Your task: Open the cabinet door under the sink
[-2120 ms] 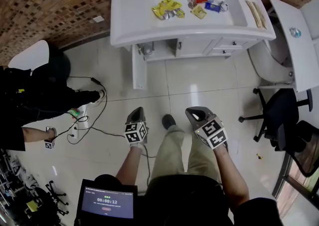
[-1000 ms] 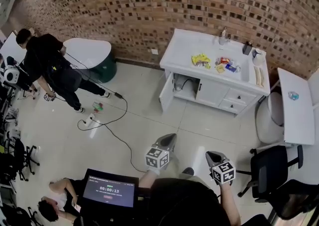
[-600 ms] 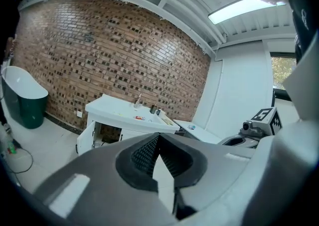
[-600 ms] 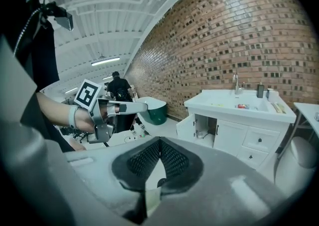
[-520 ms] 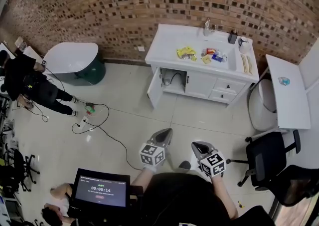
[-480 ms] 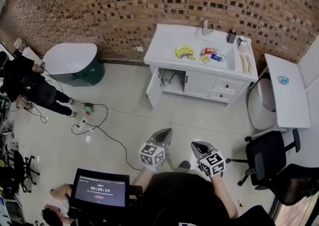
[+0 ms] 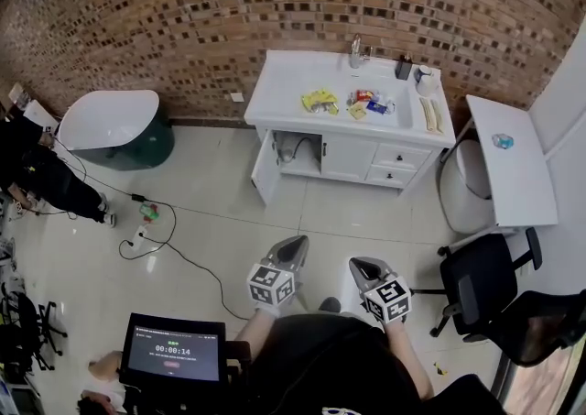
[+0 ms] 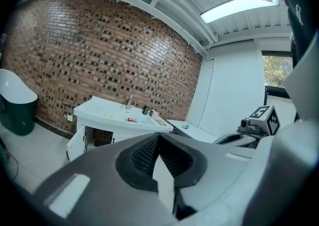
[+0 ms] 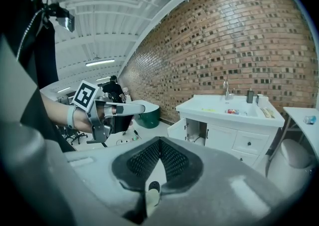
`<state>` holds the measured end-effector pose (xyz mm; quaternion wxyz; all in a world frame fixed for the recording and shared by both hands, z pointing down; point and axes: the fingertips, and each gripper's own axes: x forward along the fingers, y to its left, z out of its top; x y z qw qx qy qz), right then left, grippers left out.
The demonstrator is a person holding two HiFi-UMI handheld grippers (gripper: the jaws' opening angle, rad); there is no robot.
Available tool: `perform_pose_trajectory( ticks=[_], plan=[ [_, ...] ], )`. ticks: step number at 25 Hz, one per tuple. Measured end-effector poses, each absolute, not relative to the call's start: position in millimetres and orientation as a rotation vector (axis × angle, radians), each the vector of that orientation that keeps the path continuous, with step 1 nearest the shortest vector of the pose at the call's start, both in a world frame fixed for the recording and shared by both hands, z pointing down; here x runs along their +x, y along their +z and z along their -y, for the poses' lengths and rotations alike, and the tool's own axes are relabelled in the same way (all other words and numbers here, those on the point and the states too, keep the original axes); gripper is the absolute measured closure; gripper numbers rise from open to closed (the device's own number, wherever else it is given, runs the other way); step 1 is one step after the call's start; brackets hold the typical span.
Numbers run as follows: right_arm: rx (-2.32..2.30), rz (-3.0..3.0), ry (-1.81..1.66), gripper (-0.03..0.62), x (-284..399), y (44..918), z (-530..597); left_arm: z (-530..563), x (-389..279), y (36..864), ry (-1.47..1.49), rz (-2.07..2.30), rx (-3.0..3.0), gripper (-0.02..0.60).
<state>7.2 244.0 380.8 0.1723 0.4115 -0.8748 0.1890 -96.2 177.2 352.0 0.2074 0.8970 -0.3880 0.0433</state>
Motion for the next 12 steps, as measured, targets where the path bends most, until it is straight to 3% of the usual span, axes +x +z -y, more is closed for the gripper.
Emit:
perform_pose_trajectory(
  ticks=[12],
  plan=[
    [1.181,2.498,0.538,0.603,7,382,-255,-192,-99,365,0.137,1.082,2.466,0.566]
  ],
)
